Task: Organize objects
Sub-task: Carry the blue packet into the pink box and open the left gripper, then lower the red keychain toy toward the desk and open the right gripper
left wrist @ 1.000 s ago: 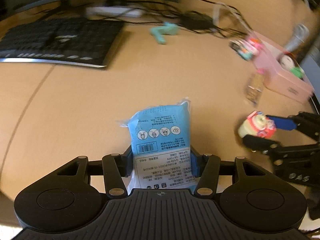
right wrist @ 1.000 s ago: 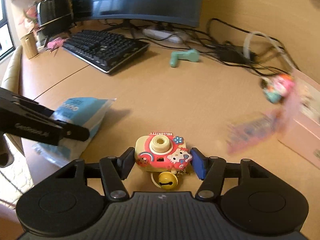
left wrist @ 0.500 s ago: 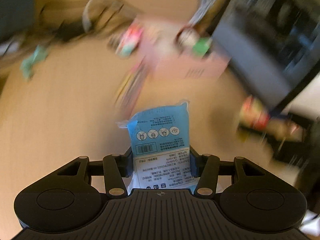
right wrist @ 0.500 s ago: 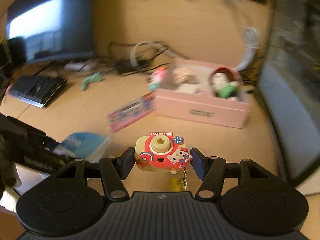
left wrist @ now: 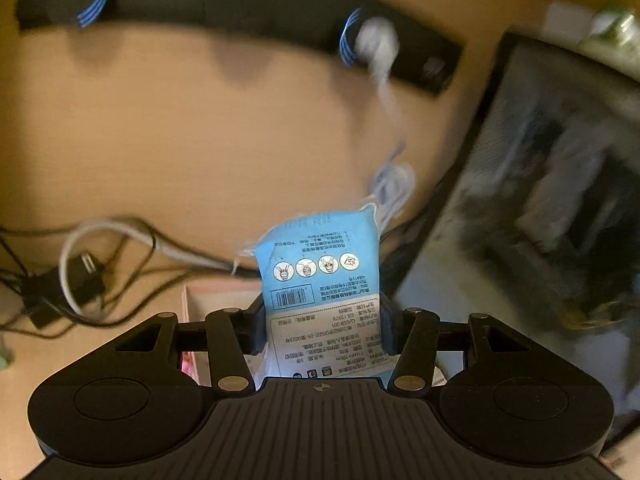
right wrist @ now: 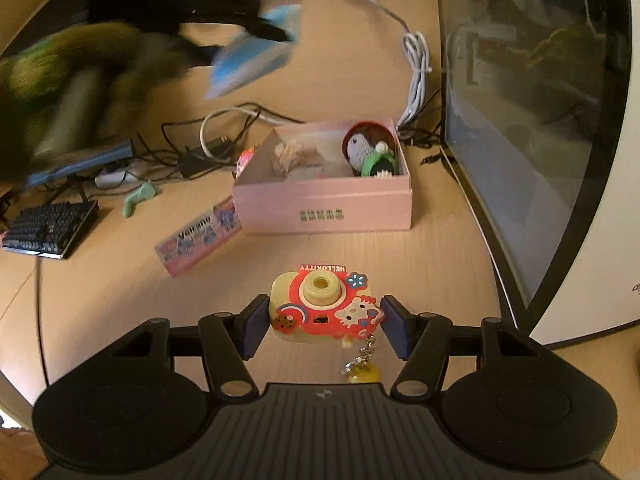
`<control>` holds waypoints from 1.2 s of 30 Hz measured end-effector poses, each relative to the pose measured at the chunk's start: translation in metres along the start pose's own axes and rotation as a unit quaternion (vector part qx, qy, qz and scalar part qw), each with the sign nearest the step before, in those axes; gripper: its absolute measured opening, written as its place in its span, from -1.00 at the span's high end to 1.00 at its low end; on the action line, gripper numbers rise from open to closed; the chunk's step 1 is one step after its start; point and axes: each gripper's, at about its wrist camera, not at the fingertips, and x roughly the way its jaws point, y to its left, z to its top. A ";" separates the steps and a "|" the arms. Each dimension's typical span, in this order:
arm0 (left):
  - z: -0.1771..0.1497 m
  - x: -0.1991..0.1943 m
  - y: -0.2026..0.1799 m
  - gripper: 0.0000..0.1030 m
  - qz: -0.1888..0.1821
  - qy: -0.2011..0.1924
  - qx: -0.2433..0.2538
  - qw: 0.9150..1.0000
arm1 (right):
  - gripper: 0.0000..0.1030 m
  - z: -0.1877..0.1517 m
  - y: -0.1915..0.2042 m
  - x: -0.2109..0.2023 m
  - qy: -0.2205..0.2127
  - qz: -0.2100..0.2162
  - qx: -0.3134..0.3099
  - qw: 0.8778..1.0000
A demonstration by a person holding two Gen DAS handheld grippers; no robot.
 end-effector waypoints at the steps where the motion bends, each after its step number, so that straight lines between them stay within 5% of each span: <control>1: -0.006 0.016 0.003 -0.09 -0.002 0.016 -0.006 1.000 | -0.17 -0.002 0.000 0.000 0.002 0.000 -0.007 1.000; 6: -0.039 0.062 0.026 -0.09 0.025 0.068 -0.062 0.995 | -0.17 -0.007 -0.013 0.001 0.012 0.000 -0.028 1.000; 9: -0.055 0.077 0.026 -0.13 0.046 0.088 -0.036 0.994 | -0.17 -0.010 -0.025 0.010 0.031 0.001 -0.018 0.999; 12: -0.063 0.079 0.016 -0.16 0.090 0.076 0.031 0.993 | -0.16 -0.009 -0.031 0.017 0.040 0.005 -0.025 0.999; 17: -0.061 0.066 0.018 -0.15 0.126 0.048 0.016 0.991 | -0.16 -0.001 -0.032 0.019 0.032 0.019 -0.036 0.999; 23: -0.044 0.027 0.015 -0.09 0.094 -0.007 0.003 0.996 | -0.19 -0.002 -0.029 0.021 0.047 0.009 -0.065 0.997; 27: -0.038 0.031 0.016 -0.09 0.068 0.047 0.022 0.996 | -0.34 -0.009 -0.026 0.020 0.061 -0.005 -0.053 0.997; 31: -0.032 0.010 0.027 -0.03 0.080 -0.017 -0.012 0.997 | -0.34 -0.012 -0.008 0.019 0.061 -0.018 -0.061 0.996; 36: -0.037 -0.021 0.040 -0.03 0.042 0.002 -0.026 0.999 | -0.39 -0.019 0.004 0.013 0.059 -0.042 -0.056 0.996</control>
